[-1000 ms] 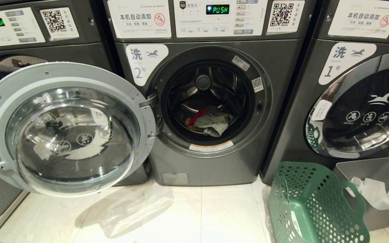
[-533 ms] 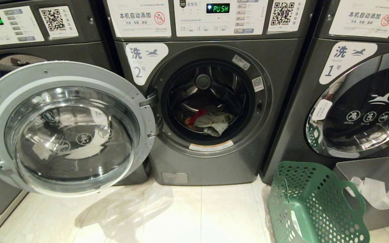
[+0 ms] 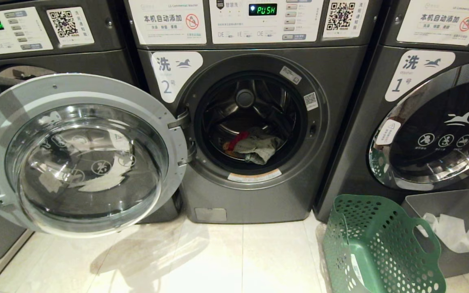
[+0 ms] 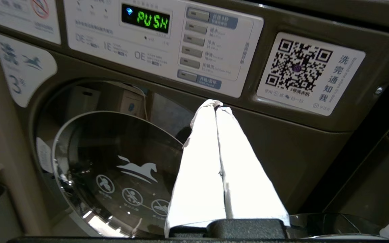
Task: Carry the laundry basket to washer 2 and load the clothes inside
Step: Close the washing machine door with the left hand
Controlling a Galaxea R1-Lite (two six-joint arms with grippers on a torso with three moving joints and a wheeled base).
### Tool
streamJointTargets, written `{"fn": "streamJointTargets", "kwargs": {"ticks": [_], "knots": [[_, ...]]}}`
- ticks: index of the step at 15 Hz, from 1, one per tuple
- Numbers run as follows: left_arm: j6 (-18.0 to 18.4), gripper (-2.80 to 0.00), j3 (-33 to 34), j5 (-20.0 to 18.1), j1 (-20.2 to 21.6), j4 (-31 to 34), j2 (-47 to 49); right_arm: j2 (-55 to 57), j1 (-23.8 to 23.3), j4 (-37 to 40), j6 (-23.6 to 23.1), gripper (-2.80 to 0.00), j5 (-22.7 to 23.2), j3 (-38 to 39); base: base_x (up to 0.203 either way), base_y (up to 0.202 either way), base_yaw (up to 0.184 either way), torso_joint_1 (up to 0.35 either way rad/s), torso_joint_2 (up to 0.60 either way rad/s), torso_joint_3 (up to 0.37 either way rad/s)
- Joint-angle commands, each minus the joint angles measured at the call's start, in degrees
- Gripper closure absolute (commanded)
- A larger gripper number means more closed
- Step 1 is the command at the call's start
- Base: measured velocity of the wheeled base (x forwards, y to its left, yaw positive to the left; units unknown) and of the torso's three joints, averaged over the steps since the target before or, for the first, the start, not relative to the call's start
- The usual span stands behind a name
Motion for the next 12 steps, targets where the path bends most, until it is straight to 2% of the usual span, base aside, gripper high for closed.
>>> {"fn": "streamJointTargets", "kwargs": {"ticks": [1,3,5,7,12], "knots": [[-0.54,0.00,-1.56,-2.45,0.81,-0.01,4.57,0.07,0.00,-0.03,0.04,0.00,-0.01,0.00,0.000,0.000,0.000,0.000,0.00,0.000],[-0.85,0.00,-2.59,-2.86,0.90,0.01,6.91,0.07,0.00,-0.03,0.04,0.00,-0.01,0.00,0.000,0.000,0.000,0.000,0.00,0.000],[-2.32,0.00,-6.69,-3.26,0.91,1.17,9.47,0.07,0.00,-0.03,0.04,0.00,-0.01,0.00,0.000,0.000,0.000,0.000,0.00,0.000],[-2.74,0.00,-6.84,-5.61,0.90,4.21,10.01,0.07,0.00,-0.03,0.04,0.00,-0.01,0.00,0.000,0.000,0.000,0.000,0.00,0.000],[-2.83,0.00,-6.81,-5.96,0.63,13.61,8.72,0.07,0.00,-0.03,0.04,0.00,-0.01,0.00,0.000,0.000,0.000,0.000,0.00,0.000]]}}
